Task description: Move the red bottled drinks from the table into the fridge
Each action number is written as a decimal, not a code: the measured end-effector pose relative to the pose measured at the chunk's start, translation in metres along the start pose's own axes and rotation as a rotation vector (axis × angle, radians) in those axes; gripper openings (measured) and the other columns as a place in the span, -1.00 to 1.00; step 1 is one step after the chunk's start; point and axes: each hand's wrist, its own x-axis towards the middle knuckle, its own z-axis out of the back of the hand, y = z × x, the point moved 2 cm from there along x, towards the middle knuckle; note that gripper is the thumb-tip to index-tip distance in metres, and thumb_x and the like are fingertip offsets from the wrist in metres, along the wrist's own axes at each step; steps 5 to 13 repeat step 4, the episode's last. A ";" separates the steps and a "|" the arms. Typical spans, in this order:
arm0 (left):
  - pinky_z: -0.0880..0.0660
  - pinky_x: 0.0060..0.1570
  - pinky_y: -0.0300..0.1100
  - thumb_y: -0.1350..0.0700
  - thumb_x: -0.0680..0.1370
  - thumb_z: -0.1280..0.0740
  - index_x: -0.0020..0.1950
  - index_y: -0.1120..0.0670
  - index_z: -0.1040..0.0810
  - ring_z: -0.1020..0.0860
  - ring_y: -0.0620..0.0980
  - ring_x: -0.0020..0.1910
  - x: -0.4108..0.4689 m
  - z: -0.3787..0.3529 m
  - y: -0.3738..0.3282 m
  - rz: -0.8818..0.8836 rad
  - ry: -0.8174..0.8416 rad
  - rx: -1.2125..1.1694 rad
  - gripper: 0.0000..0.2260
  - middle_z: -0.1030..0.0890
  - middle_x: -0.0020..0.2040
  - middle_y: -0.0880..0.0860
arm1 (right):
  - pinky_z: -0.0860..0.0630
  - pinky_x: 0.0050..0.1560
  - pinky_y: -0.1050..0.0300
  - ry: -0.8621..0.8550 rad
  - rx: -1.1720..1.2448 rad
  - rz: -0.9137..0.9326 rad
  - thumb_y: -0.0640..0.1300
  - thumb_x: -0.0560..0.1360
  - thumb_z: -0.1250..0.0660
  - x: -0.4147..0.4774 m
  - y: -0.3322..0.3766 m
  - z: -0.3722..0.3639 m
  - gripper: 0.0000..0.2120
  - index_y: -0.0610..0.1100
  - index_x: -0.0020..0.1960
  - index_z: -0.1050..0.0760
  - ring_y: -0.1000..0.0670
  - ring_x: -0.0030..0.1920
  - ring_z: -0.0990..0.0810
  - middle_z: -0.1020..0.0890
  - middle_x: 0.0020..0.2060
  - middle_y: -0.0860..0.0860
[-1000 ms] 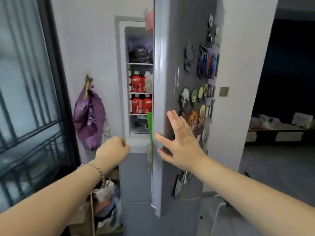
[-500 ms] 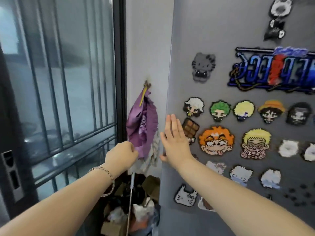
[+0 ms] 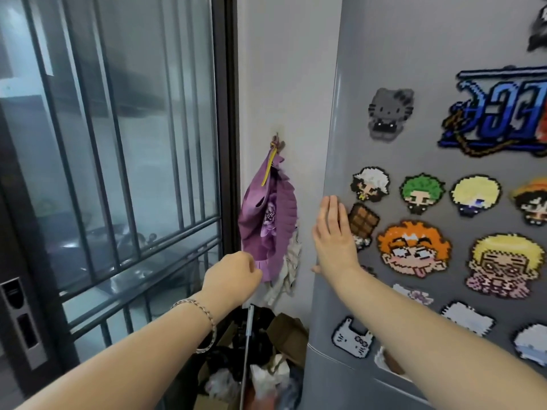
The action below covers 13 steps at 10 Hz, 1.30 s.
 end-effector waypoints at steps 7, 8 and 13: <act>-0.51 -0.14 -0.11 0.14 0.48 -0.22 -0.37 0.13 -0.41 -0.58 0.13 -0.21 -0.016 0.030 0.000 -0.120 0.175 -0.098 -0.78 -0.57 -0.30 0.12 | -0.43 -0.05 0.16 0.487 0.732 0.344 0.00 0.53 -0.25 -0.106 -0.056 0.104 -0.70 -0.05 0.23 -0.45 -0.02 0.03 -0.52 -0.58 0.11 -0.02; -0.51 -0.14 -0.11 0.14 0.48 -0.22 -0.37 0.13 -0.41 -0.58 0.13 -0.21 -0.016 0.030 0.000 -0.120 0.175 -0.098 -0.78 -0.57 -0.30 0.12 | -0.43 -0.05 0.16 0.487 0.732 0.344 0.00 0.53 -0.25 -0.106 -0.056 0.104 -0.70 -0.05 0.23 -0.45 -0.02 0.03 -0.52 -0.58 0.11 -0.02; -0.51 -0.14 -0.11 0.14 0.48 -0.22 -0.37 0.13 -0.41 -0.58 0.13 -0.21 -0.016 0.030 0.000 -0.120 0.175 -0.098 -0.78 -0.57 -0.30 0.12 | -0.43 -0.05 0.16 0.487 0.732 0.344 0.00 0.53 -0.25 -0.106 -0.056 0.104 -0.70 -0.05 0.23 -0.45 -0.02 0.03 -0.52 -0.58 0.11 -0.02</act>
